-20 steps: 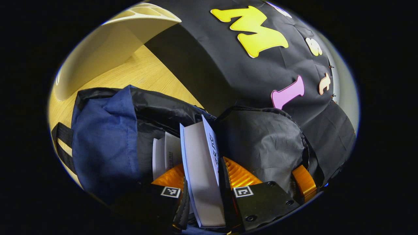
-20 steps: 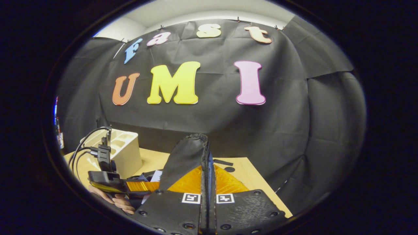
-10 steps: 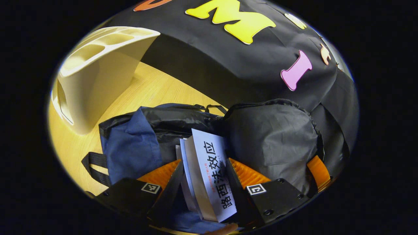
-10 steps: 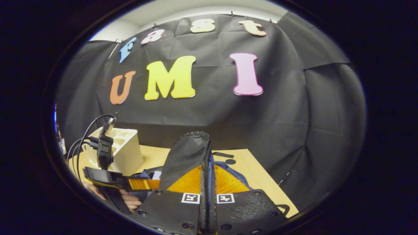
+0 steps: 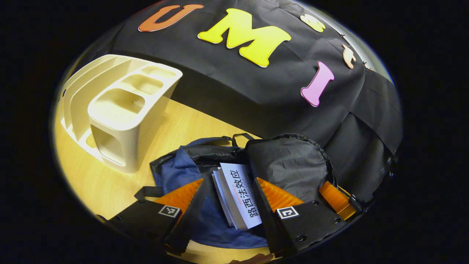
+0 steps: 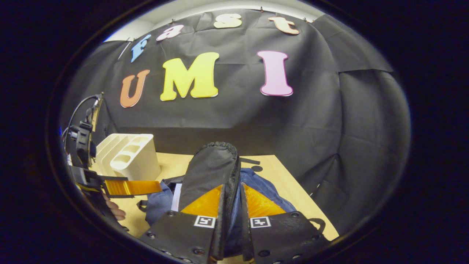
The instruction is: Open the schoolbag, grab two books from the bookshelf and put them into the schoolbag.
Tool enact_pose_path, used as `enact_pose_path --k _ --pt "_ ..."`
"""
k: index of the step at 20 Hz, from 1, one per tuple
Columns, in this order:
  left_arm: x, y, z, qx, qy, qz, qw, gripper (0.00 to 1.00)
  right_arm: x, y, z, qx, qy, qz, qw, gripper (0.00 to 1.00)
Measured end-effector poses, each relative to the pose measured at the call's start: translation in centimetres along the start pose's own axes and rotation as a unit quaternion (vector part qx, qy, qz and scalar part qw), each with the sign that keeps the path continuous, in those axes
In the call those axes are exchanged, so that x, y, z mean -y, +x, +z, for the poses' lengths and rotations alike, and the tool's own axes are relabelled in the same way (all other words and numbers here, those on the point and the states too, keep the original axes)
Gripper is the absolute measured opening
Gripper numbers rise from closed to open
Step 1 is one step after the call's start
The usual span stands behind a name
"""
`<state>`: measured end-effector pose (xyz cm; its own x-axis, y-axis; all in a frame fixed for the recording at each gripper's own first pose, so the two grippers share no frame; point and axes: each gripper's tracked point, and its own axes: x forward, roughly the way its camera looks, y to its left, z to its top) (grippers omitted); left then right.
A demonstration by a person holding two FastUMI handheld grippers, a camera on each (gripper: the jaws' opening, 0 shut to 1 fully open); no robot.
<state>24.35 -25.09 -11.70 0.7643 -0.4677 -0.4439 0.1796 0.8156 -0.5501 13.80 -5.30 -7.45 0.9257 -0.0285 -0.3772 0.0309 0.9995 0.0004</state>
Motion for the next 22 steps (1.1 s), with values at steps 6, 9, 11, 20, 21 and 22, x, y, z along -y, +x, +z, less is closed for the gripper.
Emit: enact_pose_path --k 6,9,11,20,21,22 --pt "-4.8 -6.5 1.0 0.043 0.041 0.056 0.997 0.81 -1.9 -4.7 -0.1 0.02 -0.019 -0.01 1.0 0.37" --pt "-6.9 -10.0 1.5 0.059 0.06 0.083 0.993 0.81 -2.6 -7.0 0.2 0.043 -0.017 -0.01 0.999 0.51" --pt "-7.6 -12.3 2.3 0.08 0.081 0.098 0.989 0.81 -3.0 -8.7 0.4 0.058 -0.017 -0.01 0.998 0.6" --pt "-6.8 -21.7 4.1 0.188 0.152 0.125 0.962 0.87 -3.2 -16.8 0.6 0.125 -0.023 -0.011 0.992 0.94" --pt "-6.7 -22.7 4.1 0.197 0.16 0.133 0.958 0.9 -2.8 -17.7 0.5 0.129 -0.019 -0.015 0.991 0.94" --pt "-6.7 -23.5 3.9 0.202 0.165 0.138 0.956 0.97 -2.6 -18.5 0.3 0.133 -0.015 -0.016 0.991 0.94"
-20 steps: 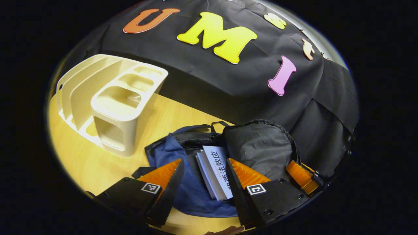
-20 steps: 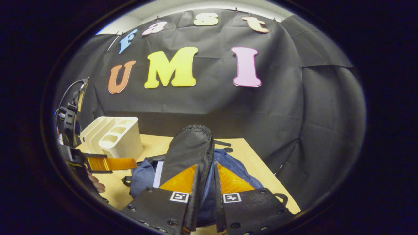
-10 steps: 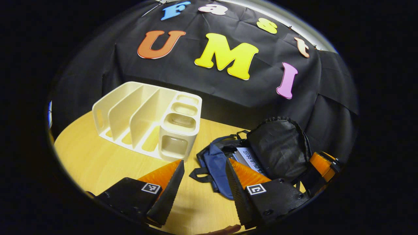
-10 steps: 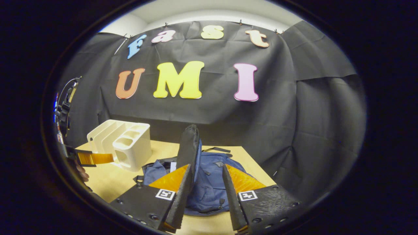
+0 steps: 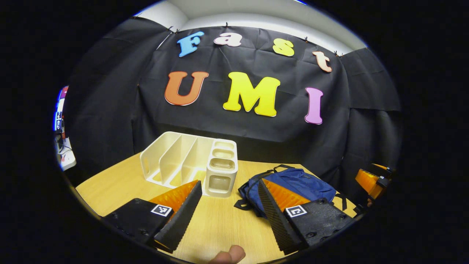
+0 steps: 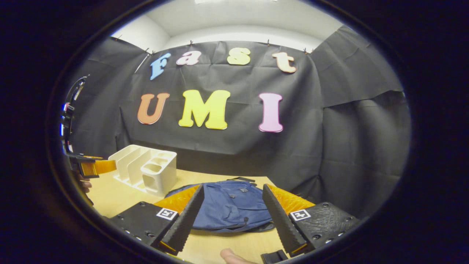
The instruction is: Open the schoolbag, grab two books from the bookshelf and put them into the schoolbag.
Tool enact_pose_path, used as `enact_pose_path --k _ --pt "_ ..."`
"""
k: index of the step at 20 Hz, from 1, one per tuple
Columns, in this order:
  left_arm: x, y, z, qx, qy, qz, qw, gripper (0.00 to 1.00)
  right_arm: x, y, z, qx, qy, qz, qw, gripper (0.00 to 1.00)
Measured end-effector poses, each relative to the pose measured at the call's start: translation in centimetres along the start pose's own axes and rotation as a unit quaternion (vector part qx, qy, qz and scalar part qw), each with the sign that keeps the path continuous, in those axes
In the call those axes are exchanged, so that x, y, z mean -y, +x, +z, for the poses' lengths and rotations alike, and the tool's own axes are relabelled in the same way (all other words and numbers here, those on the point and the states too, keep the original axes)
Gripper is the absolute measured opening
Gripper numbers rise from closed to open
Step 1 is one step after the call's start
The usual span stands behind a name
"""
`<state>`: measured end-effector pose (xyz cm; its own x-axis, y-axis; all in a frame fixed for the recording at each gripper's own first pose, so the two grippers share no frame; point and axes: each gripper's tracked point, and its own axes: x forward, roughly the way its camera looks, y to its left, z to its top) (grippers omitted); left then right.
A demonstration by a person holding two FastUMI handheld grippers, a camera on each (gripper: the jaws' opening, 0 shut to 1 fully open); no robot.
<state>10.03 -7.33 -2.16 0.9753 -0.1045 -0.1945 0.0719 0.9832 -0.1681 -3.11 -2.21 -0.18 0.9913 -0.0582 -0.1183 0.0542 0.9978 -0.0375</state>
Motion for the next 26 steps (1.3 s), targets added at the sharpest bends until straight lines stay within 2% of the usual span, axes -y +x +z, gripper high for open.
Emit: enact_pose_path --k 1,4,6,7,9,10,14,17,18,23,26 --pt "0.2 -0.9 0.0 0.003 0.004 0.001 1.0 0.97 0.3 -0.7 -0.2 0.001 0.002 -0.003 1.0 0.97" --pt "0.9 -2.6 0.4 0.013 0.011 -0.014 1.0 0.98 1.4 -2.4 0.1 0.011 0.005 -0.01 1.0 0.95" --pt "0.7 -3.5 0.7 0.017 0.032 -0.011 0.999 0.98 1.6 -3.1 0.3 0.02 0.002 -0.012 1.0 0.93" --pt "0.9 -3.8 1.4 0.03 0.038 -0.015 0.999 0.99 1.5 -3.5 0.5 0.025 0.004 -0.012 1.0 0.97" --pt "1.3 -4.7 1.2 0.028 0.037 -0.027 0.999 0.98 0.9 -4.2 0.1 0.029 0.011 -0.004 1.0 0.93" --pt "1.4 -5.0 1.1 0.027 0.032 -0.027 0.999 0.98 0.4 -4.5 -0.1 0.027 0.014 0.003 1.0 0.98" --pt "1.4 -5.1 1.4 0.035 0.033 -0.029 0.998 0.98 -0.4 -4.2 -1.7 0.005 0.014 0.015 1.0 0.95" --pt "1.8 -4.6 0.3 0.019 0.026 -0.041 0.999 0.98 -1.3 -3.6 -3.1 -0.022 0.019 0.029 0.999 0.93" --pt "2.1 -4.4 0.2 0.015 0.021 -0.045 0.999 0.98 -1.4 -3.4 -3.6 -0.032 0.02 0.032 0.999 0.98" --pt "2.2 -4.0 -0.7 0.006 0.024 -0.048 0.999 0.98 0.0 -2.7 -4.8 -0.05 0.022 0.017 0.998 0.95" --pt "2.3 -3.7 -1.1 -0.004 0.022 -0.049 0.999 0.98 0.3 -2.6 -5.0 -0.053 0.024 0.016 0.998 0.98"
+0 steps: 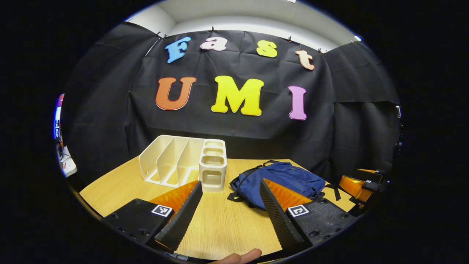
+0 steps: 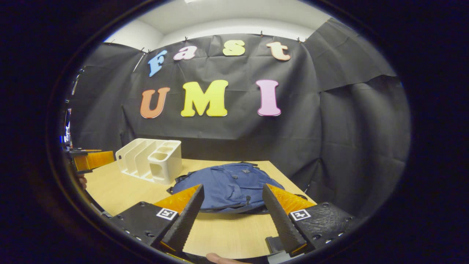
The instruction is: Open the schoolbag, grab two books from the bookshelf and put them into the schoolbag.
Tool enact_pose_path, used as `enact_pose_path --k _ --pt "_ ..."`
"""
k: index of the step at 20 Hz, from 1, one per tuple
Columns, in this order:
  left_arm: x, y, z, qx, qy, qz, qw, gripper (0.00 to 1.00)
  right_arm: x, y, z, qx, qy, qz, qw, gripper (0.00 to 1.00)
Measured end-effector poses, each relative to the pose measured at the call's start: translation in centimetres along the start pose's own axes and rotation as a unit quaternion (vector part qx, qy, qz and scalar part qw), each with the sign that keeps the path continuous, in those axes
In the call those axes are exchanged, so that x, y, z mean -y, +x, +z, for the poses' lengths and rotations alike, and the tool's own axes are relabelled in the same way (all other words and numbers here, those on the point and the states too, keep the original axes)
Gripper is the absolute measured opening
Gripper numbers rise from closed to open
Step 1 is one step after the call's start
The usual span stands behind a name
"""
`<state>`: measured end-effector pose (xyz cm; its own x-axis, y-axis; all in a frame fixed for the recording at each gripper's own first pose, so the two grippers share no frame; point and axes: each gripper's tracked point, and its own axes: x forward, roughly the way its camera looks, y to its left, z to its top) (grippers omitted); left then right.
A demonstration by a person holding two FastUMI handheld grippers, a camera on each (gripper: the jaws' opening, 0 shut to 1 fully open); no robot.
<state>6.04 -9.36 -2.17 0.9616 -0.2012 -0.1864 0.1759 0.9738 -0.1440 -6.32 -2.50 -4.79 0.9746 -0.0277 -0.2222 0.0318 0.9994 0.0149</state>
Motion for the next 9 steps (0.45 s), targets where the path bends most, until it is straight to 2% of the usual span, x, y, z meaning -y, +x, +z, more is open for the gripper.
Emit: enact_pose_path --k 9 --pt "-0.52 -0.29 0.3 0.008 0.023 0.012 1.0 0.98 -0.53 -0.32 0.42 0.011 -0.016 0.004 1.0 0.95"
